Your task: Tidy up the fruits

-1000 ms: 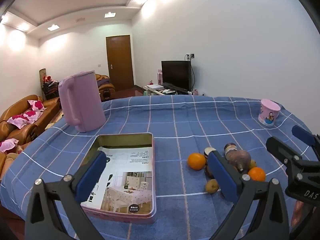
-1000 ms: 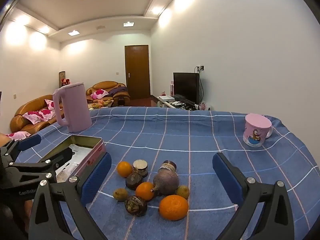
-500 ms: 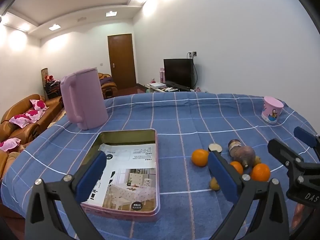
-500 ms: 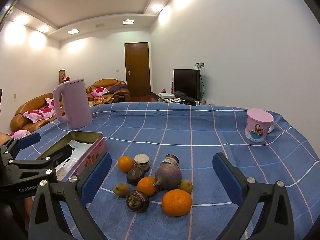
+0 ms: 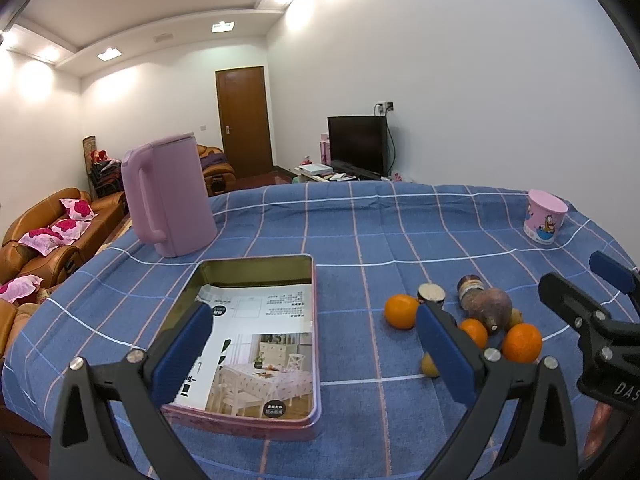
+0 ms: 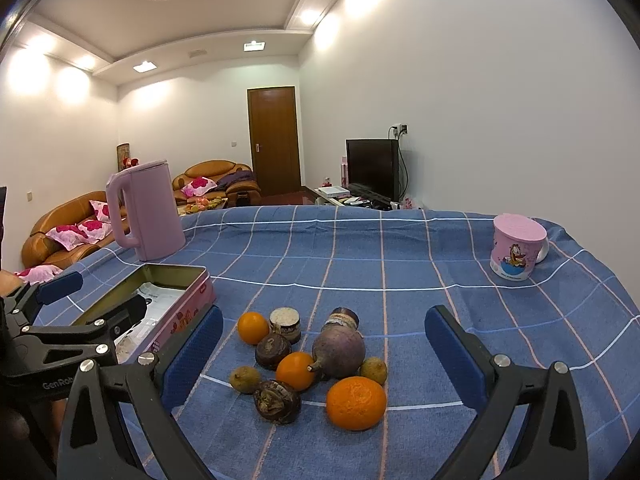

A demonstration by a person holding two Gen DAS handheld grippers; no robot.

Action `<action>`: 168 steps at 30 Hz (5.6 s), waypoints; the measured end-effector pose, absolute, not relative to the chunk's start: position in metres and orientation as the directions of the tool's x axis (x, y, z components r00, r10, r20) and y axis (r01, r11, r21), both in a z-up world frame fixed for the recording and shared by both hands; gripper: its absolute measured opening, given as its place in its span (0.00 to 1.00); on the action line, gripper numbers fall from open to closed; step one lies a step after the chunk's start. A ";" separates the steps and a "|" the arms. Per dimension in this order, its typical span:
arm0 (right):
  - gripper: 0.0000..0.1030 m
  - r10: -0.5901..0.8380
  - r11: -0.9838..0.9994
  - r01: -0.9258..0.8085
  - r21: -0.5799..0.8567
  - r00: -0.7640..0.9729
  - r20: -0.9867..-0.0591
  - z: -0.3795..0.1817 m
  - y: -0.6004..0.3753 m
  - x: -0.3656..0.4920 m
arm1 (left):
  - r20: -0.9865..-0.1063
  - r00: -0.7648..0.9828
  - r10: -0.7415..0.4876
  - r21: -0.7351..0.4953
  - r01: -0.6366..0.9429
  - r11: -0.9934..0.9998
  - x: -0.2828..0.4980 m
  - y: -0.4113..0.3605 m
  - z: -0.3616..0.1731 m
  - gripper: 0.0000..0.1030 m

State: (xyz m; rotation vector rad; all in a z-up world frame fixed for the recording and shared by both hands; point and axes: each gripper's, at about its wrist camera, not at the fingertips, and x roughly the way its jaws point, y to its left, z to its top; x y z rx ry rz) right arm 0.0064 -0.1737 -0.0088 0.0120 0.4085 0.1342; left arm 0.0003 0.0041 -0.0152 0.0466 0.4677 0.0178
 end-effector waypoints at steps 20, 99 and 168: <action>0.99 0.133 0.991 -0.128 0.040 0.910 -0.392 -0.010 -0.174 0.006 | -0.453 0.891 0.029 0.045 -0.009 0.999 -0.001 0.006 -0.016 1.00; 0.48 0.157 0.987 -0.141 0.080 0.715 -0.681 -0.077 -0.199 0.047 | -0.684 0.717 -0.133 0.120 0.291 0.949 0.042 -0.070 -0.076 0.56; 0.47 0.179 0.980 -0.198 0.008 0.869 -0.462 -0.058 -0.191 0.004 | -0.520 0.843 -0.137 0.057 0.194 0.979 0.027 -0.045 -0.058 0.28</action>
